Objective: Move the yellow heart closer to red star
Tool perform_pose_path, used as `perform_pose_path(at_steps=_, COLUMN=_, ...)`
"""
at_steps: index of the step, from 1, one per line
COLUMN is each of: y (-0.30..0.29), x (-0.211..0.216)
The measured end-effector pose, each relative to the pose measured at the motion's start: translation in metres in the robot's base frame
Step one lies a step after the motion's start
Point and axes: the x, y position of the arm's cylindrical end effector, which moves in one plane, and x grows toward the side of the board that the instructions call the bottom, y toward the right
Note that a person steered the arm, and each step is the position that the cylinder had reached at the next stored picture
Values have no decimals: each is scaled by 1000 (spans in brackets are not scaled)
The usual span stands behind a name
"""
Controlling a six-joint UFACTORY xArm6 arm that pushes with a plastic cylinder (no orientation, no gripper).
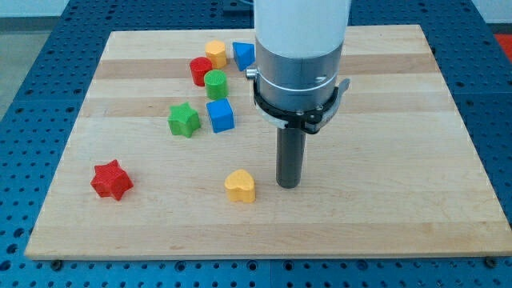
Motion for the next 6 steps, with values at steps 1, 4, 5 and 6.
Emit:
perform_pose_path(at_steps=1, y=-2, x=0)
perform_pose_path(at_steps=4, y=-94, x=11)
perform_pose_path(at_steps=5, y=-94, x=11)
perform_pose_path(at_steps=6, y=-89, x=11)
